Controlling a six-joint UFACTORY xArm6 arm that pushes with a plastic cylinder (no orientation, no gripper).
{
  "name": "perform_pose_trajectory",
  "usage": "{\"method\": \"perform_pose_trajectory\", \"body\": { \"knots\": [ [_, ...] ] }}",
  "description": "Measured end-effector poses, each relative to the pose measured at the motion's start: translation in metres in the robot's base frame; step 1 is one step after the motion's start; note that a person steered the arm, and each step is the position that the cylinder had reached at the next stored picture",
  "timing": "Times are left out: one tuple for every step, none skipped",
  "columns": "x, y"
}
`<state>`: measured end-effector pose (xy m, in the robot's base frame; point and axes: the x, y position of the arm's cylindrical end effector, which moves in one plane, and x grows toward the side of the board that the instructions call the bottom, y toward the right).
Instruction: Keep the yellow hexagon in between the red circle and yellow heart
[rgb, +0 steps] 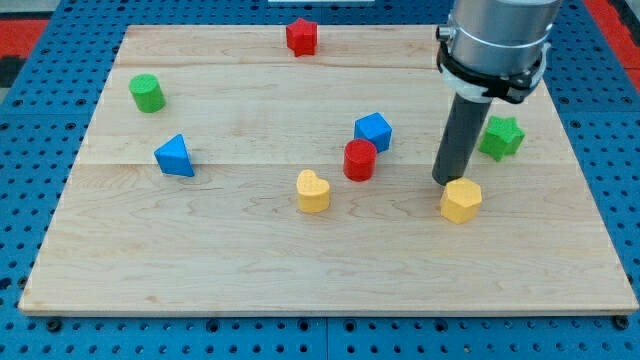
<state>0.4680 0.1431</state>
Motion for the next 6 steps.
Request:
{"method": "perform_pose_trajectory", "body": {
  "knots": [
    [-0.009,0.033],
    [0.037,0.051],
    [0.044,0.034],
    [0.021,-0.017],
    [0.017,-0.057],
    [0.017,-0.077]
  ]
}}
